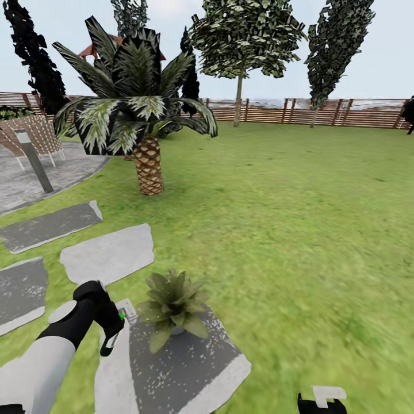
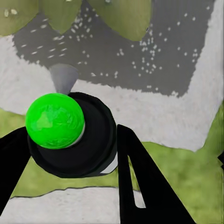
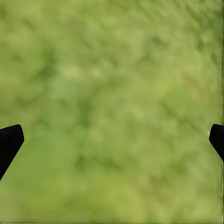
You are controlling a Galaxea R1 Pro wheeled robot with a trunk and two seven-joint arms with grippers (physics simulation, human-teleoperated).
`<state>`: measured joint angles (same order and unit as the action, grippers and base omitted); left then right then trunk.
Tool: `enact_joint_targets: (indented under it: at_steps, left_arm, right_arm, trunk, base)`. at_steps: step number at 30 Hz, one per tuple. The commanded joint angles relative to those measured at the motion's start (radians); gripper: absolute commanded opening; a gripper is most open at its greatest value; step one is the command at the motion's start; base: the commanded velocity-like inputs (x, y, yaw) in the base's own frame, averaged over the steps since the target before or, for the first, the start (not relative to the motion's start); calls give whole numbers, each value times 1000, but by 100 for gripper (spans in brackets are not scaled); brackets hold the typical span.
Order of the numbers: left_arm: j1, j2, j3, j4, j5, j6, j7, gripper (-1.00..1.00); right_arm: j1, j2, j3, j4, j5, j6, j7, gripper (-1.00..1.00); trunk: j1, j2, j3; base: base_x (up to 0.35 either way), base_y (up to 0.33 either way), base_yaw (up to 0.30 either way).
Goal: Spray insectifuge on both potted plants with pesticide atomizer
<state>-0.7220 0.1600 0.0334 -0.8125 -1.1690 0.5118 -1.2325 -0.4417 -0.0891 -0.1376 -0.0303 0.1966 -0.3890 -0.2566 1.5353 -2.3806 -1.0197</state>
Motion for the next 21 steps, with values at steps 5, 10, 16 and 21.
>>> enact_joint_targets:
  at_steps: [5, 10, 16, 21]
  left_arm:
    - [-1, 1, 2, -1, -4, 10, -6, -100]
    - [-1, 0, 2, -1, -4, 10, -5, -100]
    - [-1, 0, 2, -1, -5, 11, -5, -100]
    - [-1, -3, 0, 5, -5, 28, -8, -100]
  right_arm:
    - [0, 1, -8, 1, 9, -2, -3, 100]
    - [0, 2, -8, 1, 10, -2, -3, 100]
    - [0, 3, -8, 1, 10, -2, -3, 100]
    - [0, 3, -8, 1, 10, -2, -3, 100]
  trunk:
    - [0, 0, -1]
    - [0, 0, -1]
    - [0, 0, -1]
    - [0, 0, -1]
  base:
    - [-201, -234, 56]
    - [-136, -243, 256]
    - [5, -273, 277]
    - [162, -256, 44]
